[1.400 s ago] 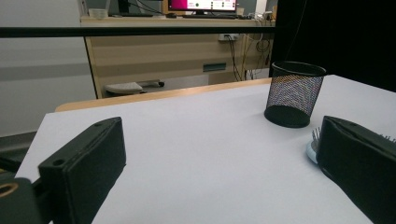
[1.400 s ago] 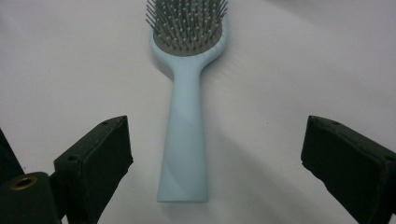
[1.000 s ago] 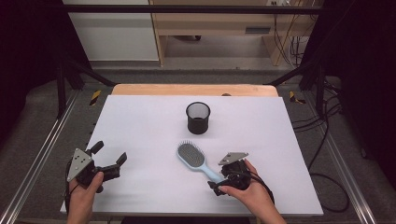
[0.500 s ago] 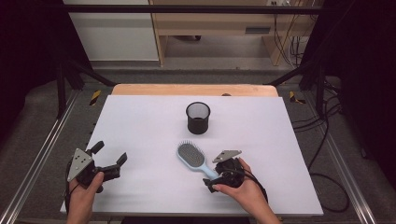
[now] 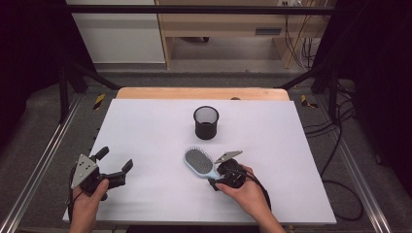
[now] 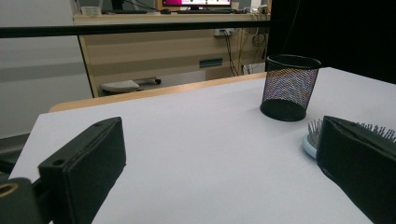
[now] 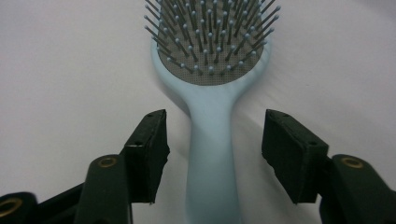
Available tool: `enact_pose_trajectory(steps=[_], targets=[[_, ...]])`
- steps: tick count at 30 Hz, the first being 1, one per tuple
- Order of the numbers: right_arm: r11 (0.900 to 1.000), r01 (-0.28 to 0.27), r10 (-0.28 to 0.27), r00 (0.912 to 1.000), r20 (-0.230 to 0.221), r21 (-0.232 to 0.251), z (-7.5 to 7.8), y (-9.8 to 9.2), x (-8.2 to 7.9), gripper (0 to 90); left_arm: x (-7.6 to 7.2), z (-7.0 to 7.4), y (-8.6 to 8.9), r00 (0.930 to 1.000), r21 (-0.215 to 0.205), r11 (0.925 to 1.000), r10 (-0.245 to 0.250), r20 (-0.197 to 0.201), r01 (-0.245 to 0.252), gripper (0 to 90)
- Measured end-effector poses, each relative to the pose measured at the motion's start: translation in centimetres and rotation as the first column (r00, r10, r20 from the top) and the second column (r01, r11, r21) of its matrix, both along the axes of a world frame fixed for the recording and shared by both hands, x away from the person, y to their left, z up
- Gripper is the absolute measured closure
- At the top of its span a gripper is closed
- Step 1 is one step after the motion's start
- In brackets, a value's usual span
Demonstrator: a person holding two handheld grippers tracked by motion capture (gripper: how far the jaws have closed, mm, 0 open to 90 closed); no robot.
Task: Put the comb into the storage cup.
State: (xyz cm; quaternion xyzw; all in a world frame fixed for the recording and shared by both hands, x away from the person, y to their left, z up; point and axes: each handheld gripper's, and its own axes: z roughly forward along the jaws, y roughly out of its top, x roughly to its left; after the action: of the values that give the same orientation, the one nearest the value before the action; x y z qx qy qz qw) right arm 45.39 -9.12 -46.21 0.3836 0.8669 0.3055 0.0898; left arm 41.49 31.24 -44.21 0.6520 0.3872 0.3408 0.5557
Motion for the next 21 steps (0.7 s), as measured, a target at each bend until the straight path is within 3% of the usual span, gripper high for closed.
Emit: enact_pose_trajectory(steps=[21], targets=[[1.0,0.001,-0.001,0.9998,-0.021,-0.027,-0.21,0.88,0.34,57.3,0.02,-0.01,-0.33,1.0,0.018,0.9998,-0.006,0.003,0.006,1.7]])
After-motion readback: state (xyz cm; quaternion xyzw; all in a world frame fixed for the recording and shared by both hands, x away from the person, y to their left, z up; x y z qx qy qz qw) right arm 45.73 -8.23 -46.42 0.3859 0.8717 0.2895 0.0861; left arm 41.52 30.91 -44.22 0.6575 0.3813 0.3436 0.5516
